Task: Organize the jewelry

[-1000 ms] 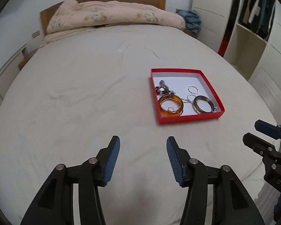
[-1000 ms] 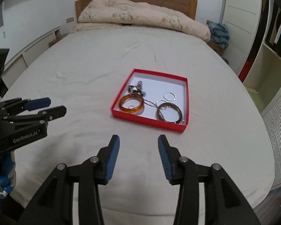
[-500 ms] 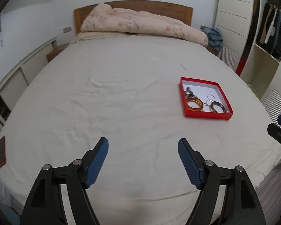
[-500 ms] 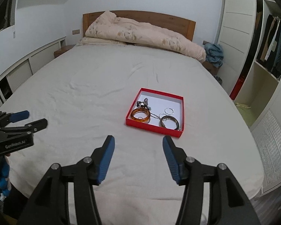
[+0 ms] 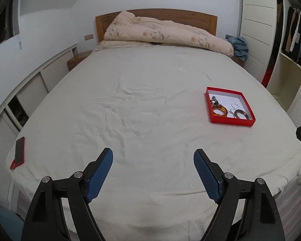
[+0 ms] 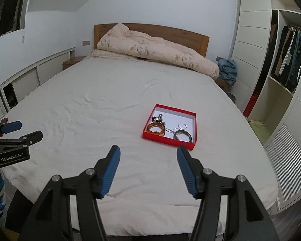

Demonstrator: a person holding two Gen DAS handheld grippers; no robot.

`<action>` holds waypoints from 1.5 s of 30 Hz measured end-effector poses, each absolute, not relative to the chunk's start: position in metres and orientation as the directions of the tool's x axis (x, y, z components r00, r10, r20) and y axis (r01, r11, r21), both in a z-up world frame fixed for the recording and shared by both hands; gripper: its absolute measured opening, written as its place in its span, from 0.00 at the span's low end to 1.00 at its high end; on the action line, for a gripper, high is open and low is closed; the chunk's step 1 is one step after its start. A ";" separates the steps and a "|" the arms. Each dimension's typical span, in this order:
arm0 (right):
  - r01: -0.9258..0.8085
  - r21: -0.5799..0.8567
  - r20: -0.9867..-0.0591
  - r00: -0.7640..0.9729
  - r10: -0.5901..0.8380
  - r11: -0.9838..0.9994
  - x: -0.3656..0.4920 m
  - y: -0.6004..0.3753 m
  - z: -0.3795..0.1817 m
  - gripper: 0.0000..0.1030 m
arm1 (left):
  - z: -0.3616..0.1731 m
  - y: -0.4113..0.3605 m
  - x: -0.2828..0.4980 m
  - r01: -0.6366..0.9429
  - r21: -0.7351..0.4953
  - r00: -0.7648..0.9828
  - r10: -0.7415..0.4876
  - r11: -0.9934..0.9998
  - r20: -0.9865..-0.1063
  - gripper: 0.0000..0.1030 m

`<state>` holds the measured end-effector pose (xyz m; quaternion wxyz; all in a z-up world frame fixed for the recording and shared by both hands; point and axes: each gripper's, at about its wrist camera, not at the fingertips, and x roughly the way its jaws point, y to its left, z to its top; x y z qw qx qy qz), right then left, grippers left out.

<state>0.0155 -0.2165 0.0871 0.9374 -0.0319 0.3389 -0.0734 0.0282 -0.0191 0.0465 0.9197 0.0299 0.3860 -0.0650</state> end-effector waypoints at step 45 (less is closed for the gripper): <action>0.085 -0.090 -0.611 0.782 -0.122 0.992 -0.011 -0.213 0.082 0.57 | 0.056 -0.019 -0.014 0.116 -0.002 0.728 -0.086 0.993 -0.680 0.81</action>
